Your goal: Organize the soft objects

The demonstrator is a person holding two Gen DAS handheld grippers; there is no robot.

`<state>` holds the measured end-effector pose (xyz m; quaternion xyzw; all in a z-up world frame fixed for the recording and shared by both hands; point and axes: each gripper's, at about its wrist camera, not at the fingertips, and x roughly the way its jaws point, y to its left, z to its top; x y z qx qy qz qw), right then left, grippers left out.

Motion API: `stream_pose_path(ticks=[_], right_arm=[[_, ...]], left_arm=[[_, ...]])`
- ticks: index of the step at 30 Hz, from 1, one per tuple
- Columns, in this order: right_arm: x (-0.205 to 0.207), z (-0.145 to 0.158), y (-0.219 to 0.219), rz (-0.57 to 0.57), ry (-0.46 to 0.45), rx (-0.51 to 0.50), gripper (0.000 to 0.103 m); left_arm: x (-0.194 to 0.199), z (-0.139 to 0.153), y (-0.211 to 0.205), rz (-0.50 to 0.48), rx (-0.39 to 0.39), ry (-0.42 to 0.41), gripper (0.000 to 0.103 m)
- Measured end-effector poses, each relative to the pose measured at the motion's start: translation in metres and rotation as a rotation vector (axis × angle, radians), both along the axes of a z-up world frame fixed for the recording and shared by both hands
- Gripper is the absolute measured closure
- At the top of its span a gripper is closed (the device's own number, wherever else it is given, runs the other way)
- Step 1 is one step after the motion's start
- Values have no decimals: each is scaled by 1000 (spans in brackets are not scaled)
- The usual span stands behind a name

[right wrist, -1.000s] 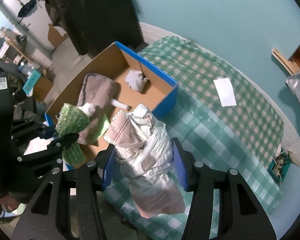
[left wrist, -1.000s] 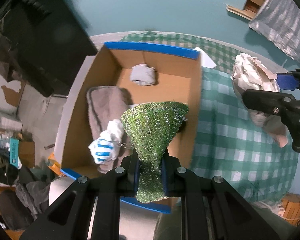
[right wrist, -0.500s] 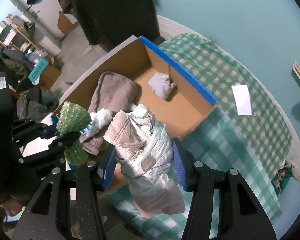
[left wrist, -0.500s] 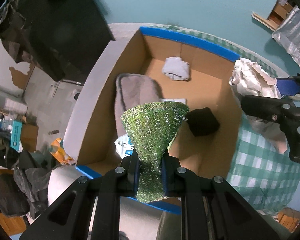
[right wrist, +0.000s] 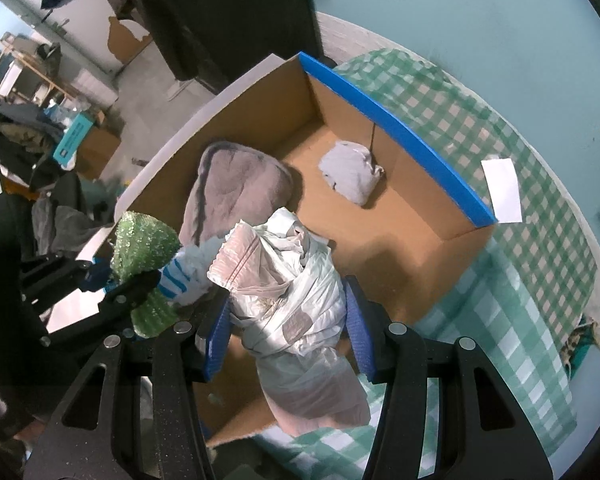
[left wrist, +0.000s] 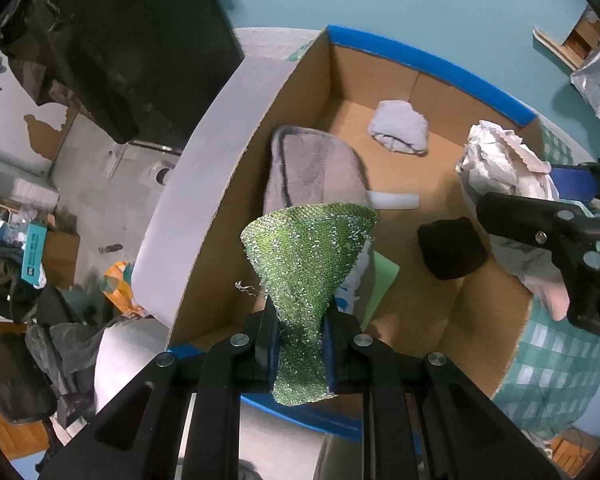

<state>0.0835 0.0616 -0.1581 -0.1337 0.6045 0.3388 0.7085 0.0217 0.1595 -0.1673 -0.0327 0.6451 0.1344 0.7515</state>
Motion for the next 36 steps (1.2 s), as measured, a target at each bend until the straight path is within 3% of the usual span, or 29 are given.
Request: stream_pose_path(ticks=[11, 15, 21, 26, 36], right_arm=[[-2, -17, 13, -26, 18, -8, 50], [-4, -17, 16, -42, 2, -20, 48], [-8, -7, 15, -58, -68, -39, 34], [-9, 4, 9, -80, -84, -27, 34], [-18, 42, -12, -120, -139, -9, 34]], left_arm=[[0, -12, 9, 7, -29, 24, 84], [1, -14, 9, -6, -48, 33, 67], [-1, -7, 4, -55, -44, 21, 56], [-6, 4, 7, -52, -41, 0, 51], [-19, 48, 8, -38, -49, -99, 30]])
